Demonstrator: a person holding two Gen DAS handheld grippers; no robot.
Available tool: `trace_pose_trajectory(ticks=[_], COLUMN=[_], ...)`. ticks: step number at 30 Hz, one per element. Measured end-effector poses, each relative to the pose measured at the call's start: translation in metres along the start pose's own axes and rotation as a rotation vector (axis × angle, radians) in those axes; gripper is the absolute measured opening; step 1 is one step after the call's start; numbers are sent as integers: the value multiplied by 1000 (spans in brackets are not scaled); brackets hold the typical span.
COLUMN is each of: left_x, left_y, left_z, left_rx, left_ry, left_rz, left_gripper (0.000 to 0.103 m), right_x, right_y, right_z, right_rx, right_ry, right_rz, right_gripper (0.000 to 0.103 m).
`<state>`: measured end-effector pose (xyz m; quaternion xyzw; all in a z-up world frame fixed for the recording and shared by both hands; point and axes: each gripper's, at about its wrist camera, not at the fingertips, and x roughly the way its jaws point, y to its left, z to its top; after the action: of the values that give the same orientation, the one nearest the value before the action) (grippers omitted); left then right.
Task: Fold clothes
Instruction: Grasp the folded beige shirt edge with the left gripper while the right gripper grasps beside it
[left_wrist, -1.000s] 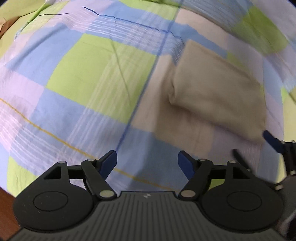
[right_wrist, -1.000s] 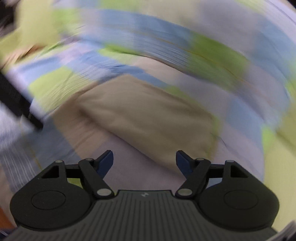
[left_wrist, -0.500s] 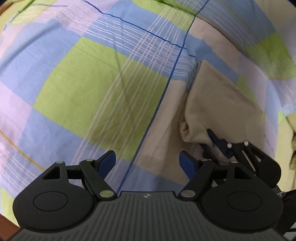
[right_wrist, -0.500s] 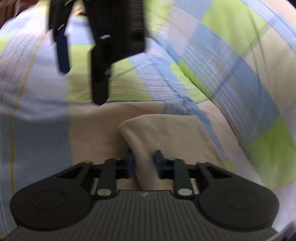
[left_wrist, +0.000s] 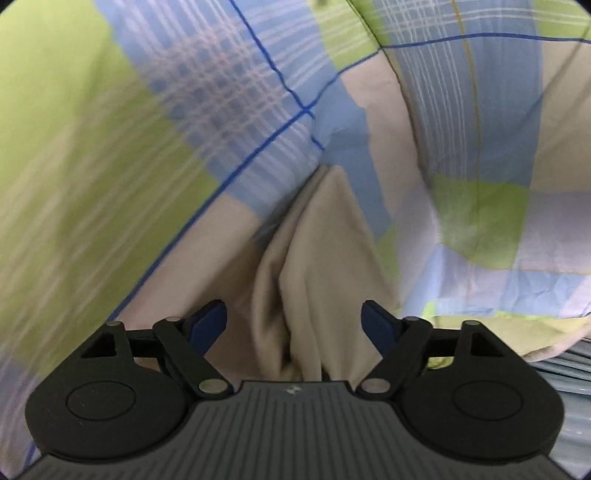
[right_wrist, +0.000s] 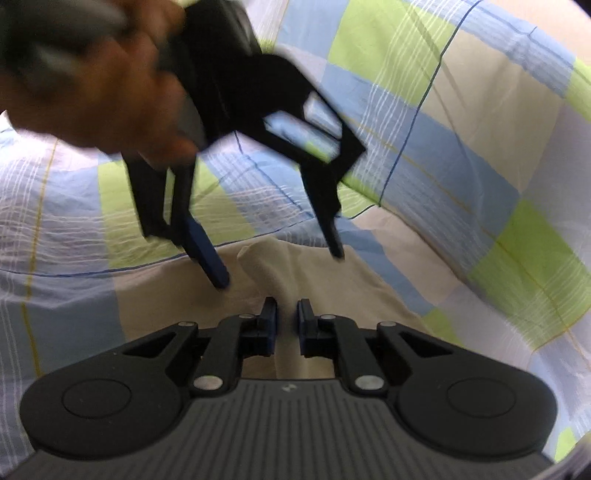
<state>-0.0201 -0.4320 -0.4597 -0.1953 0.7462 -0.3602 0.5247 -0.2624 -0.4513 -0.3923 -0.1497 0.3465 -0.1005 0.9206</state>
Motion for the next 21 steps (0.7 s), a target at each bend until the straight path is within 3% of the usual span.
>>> trace_pose_trajectory(ticks=[2, 3, 4, 7, 10, 12, 14, 18, 21], left_x=[12, 17, 20, 21, 22, 26, 30, 34, 35], left_y=[-6, -13, -17, -23, -26, -31, -32, -31, -32], left_z=[6, 6, 6, 6, 9, 10, 13, 17, 19], left_rx=[46, 100, 142, 210, 197, 216, 247, 256, 261], left_ry=[21, 26, 28, 37, 52, 61, 70, 86, 91], left_rz=[-21, 10, 38, 94, 109, 132, 160, 176, 179], left_gripper=[43, 27, 19, 19, 19, 19, 21, 25, 26], right_x=[-1, -2, -3, -11, -32, -49, -63, -84, -81], right_y=[1, 2, 2, -7, -43, -70, -81, -83, -90], right_z=[0, 0, -1, -5, -27, -64, -101, -169, -197], right_rx=[-14, -14, -6, 103, 497, 930, 1237, 1682, 1835], right_ry=[-4, 6, 14, 66, 118, 129, 119, 32, -88], right_rz=[-12, -15, -13, 5, 47, 69, 55, -17, 11], right_gripper=[8, 10, 18, 45, 52, 53, 53, 53, 54])
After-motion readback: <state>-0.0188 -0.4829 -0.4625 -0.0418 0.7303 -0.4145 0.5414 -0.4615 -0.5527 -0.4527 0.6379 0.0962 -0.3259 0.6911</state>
